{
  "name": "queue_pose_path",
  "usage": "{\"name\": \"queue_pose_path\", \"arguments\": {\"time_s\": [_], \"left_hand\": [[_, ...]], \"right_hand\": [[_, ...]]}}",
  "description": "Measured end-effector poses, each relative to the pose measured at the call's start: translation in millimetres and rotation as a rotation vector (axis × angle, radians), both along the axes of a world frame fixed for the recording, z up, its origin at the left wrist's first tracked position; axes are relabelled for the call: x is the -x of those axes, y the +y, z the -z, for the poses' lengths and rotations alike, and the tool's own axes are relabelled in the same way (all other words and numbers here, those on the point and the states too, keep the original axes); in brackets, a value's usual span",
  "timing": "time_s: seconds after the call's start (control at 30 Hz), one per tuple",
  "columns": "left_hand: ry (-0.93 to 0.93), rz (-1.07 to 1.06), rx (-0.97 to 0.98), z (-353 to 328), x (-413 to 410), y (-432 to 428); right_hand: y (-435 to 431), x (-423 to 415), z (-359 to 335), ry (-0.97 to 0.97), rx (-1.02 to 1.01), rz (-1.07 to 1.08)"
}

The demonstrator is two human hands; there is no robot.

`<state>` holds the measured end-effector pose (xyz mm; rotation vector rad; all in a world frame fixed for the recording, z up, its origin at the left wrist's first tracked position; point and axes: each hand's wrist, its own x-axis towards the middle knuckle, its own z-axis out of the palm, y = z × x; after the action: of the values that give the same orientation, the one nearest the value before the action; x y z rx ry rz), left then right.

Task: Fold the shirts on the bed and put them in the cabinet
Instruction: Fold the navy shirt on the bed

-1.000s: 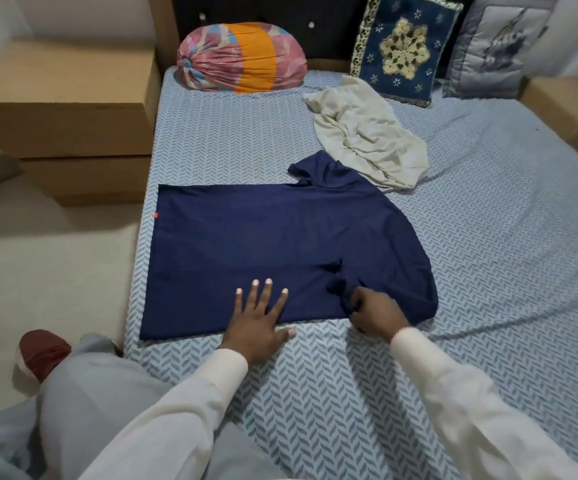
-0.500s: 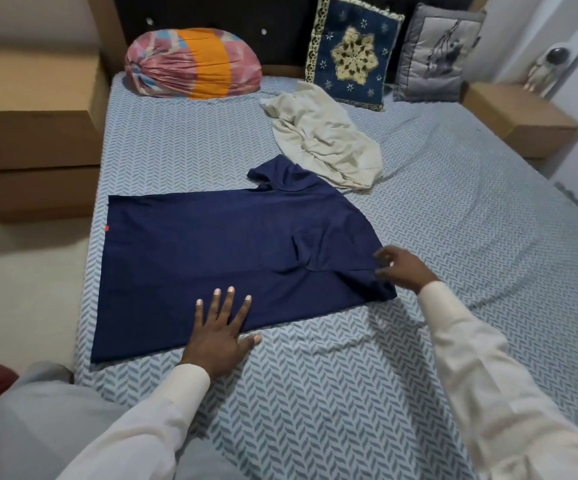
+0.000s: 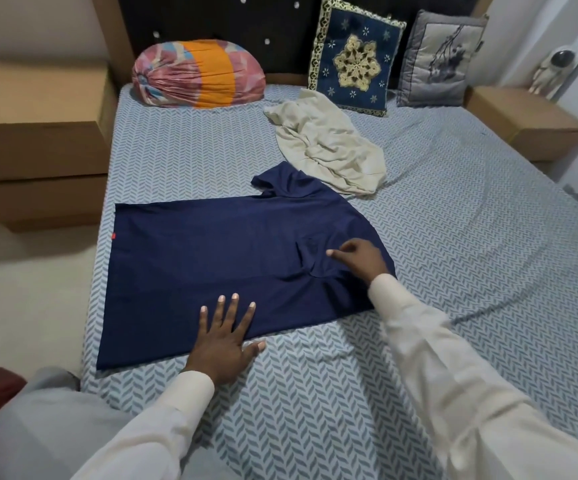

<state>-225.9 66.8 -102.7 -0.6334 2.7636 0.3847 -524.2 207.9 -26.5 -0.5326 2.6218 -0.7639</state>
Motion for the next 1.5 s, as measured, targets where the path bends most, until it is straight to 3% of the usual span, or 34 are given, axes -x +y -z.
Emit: {"name": "queue_pose_path", "arguments": {"time_s": [0.1, 0.17, 0.23, 0.3, 0.37, 0.43, 0.53, 0.67, 0.83, 1.07, 1.17, 1.3, 1.5], "left_hand": [[-0.001, -0.006, -0.005, -1.1, 0.2, -0.7], [0.002, -0.007, -0.008, -2.0, 0.4, -0.3], [0.01, -0.007, -0.007, -1.7, -0.7, -1.3], [0.011, 0.001, 0.003, -0.1, -0.8, -1.8], [0.019, 0.0, 0.001, 1.0, -0.9, -1.9], [0.016, 0.003, 0.005, 0.6, -1.0, -1.5], [0.009, 0.001, 0.004, -0.9, -1.6, -0.9], [0.001, -0.007, -0.025, -3.7, -1.2, -0.7], [-0.016, -0.006, -0.021, -5.9, -1.5, -1.2], [0.008, 0.0, -0.006, 1.7, -1.9, -2.0], [0.013, -0.007, -0.004, 2.6, -2.1, -3.6], [0.003, 0.003, 0.006, 1.6, -0.4, -1.9], [0.011, -0.007, -0.011, 1.7, -0.1, -2.1]], "right_hand": [[-51.7, -21.5, 15.7, -0.134, 0.025, 0.032], [-73.2, -33.4, 24.1, -0.08, 0.07, 0.044], [-85.2, -50.6, 23.8, -0.064, 0.125, -0.158], [-79.9, -59.3, 25.7, -0.046, 0.05, -0.378], [-64.6, -49.6, 24.6, 0.057, 0.066, -0.269], [-45.5, -20.4, 25.7, 0.15, 0.15, 0.009], [-24.9, 25.6, 25.0, 0.12, 0.013, 0.213], [-34.5, 69.7, 46.5, -0.056, -0.119, 0.113], [-67.4, 52.0, 17.5, 0.101, -0.211, 0.068], [-59.1, 0.0, 29.3, 0.265, 0.216, -0.159], [-16.8, -20.4, 35.8, 0.288, 0.248, -0.118], [67.7, -14.6, 40.1, 0.399, 0.167, 0.163], [130.5, 2.8, 50.4, 0.081, -0.002, 0.186]]}}
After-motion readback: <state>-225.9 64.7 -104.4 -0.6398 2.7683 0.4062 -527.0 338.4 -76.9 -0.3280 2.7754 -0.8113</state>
